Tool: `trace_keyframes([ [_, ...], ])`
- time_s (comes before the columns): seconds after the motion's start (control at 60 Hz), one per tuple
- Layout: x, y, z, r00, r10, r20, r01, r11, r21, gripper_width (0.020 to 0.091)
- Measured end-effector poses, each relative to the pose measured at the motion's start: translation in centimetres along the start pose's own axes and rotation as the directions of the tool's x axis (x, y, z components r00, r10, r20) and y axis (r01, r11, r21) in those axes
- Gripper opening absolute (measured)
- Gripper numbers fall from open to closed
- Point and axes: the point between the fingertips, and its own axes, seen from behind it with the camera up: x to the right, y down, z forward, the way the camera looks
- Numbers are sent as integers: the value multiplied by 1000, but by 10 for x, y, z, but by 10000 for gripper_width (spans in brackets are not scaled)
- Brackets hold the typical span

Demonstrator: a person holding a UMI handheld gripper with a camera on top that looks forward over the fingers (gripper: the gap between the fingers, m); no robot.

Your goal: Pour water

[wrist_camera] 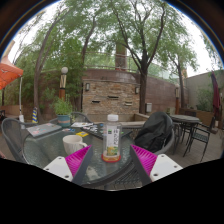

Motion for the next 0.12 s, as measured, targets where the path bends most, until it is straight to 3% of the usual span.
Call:
trace_keyframes([
  [0.117, -4, -3, -54, 1000, -7, -30, 7, 1000, -12, 838],
])
